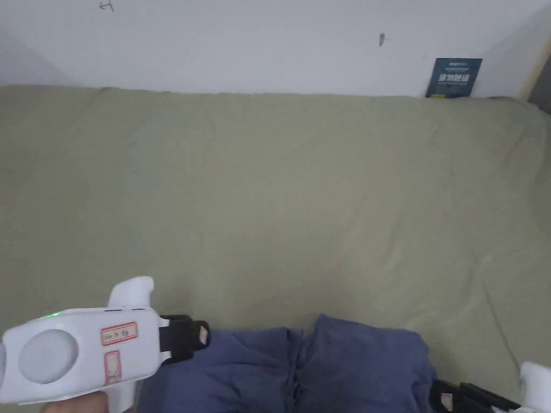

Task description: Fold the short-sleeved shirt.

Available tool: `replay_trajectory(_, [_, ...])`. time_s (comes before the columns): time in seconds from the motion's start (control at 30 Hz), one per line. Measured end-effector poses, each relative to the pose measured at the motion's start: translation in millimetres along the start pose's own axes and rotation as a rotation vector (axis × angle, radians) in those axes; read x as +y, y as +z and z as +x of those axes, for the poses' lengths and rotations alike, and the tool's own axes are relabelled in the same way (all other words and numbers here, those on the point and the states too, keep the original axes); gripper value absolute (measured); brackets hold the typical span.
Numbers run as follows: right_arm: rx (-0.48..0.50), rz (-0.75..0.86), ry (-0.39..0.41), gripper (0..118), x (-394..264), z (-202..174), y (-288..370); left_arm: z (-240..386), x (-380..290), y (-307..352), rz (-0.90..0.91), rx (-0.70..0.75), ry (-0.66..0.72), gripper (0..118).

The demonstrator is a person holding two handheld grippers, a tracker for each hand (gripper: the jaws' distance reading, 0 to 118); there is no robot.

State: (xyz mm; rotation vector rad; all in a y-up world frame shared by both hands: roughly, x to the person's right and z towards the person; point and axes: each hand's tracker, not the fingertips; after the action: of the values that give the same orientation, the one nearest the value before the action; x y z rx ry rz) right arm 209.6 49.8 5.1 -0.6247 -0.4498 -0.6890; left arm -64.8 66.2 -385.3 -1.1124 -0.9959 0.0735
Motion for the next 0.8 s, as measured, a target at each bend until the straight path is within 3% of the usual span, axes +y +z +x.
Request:
replay_trajectory(0.13, [0.026, -0.015, 0.018, 0, 1.7, -15.2, -9.3, -63.2, -6.1, 11.1, -0.032, 0.177, 0.050, 1])
replay_trajectory(0.17, [0.027, -0.022, 0.023, 0, 1.9, -16.8, -11.4, -72.7, -7.5, 8.3, -0.054, 0.136, 0.064, 2])
replay_trajectory(0.2, [0.022, -0.028, 0.028, 0, 2.0, -18.2, -12.7, -81.2, -8.7, 6.7, -0.061, 0.098, 0.106, 11])
replay_trajectory(0.23, [0.021, -0.034, 0.034, 0, 2.0, -20.1, -13.8, -88.7, -9.3, 2.9, -0.082, 0.026, 0.142, 38])
replay_trajectory(0.27, [0.021, -0.040, 0.040, 0, 2.1, -21.6, -14.6, -95.3, -9.8, -2.2, -0.099, -0.026, 0.170, 86])
replay_trajectory(0.3, [0.018, -0.043, 0.041, 0, 1.9, -21.6, -15.6, -99.3, -10.1, -8.4, -0.111, -0.060, 0.181, 118])
replay_trajectory(0.63, [-0.021, -0.056, 0.042, 0, 1.0, -24.1, -14.4, -117.7, -7.4, -73.3, -0.180, -0.372, 0.284, 114])
replay_trajectory(0.67, [-0.025, -0.057, 0.039, 0, 0.8, -23.5, -14.6, -112.5, -8.0, -75.6, -0.175, -0.399, 0.305, 101])
replay_trajectory(0.7, [-0.028, -0.059, 0.037, 0, 0.4, -23.1, -14.7, -112.4, -10.2, -80.8, -0.193, -0.354, 0.320, 50])
replay_trajectory(0.73, [-0.028, -0.061, 0.035, 0, 0.0, -22.4, -15.0, -108.5, -14.1, -87.5, -0.225, -0.241, 0.308, 13])
replay_trajectory(0.77, [-0.031, -0.061, 0.031, 0, -0.6, -22.1, -14.9, -108.6, -20.7, -88.1, -0.226, -0.137, 0.233, 13])
replay_trajectory(0.8, [-0.031, -0.061, 0.027, 0, -0.9, -21.6, -14.2, -108.2, -17.5, -87.3, -0.189, -0.264, 0.257, 13])
